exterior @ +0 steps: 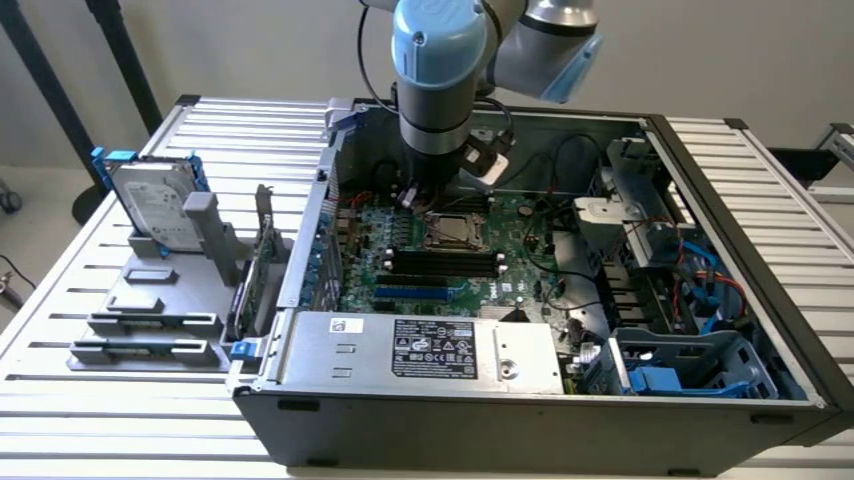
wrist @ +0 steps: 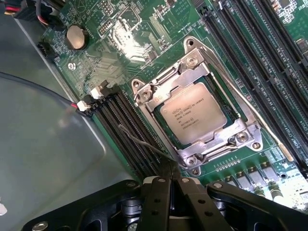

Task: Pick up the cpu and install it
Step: 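Install the first cpu locking lever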

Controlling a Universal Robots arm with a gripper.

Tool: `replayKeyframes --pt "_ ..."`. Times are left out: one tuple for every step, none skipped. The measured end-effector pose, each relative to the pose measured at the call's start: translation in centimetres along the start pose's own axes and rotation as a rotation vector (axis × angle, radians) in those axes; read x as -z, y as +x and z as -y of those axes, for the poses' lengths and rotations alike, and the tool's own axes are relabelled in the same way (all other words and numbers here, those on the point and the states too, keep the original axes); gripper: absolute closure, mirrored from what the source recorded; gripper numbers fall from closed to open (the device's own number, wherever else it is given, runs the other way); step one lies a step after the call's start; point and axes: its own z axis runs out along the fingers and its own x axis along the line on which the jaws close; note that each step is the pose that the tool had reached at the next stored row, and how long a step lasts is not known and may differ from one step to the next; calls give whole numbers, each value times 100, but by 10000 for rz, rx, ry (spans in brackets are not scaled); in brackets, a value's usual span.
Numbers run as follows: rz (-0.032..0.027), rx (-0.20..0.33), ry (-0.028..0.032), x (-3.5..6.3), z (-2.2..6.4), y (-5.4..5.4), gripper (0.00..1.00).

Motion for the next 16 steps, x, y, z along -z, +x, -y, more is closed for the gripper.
replayKeyframes --pt "23 1 -17 -5 1 2 89" --pt "48 1 -35 -9 3 4 89" --pt "67 1 -49 -13 4 7 89" --pt "81 2 -58 -16 4 10 89" --pt "88 2 -63 -18 4 13 89" --pt "91 1 -66 -20 4 16 89" --pt "93 1 -68 -22 4 19 89" --pt "94 -2 -69 -23 4 20 89" --pt "95 -4 -69 -23 3 21 89" --pt "98 -7 -70 -24 2 23 89" --pt "100 -8 -70 -25 1 25 89" --pt "102 -9 -70 -26 1 28 89" --pt "105 -10 -71 -27 0 31 89" --pt "106 -11 -72 -29 1 34 89" --pt "107 -13 -72 -30 1 37 89" --pt "109 -17 -73 -32 3 40 89"
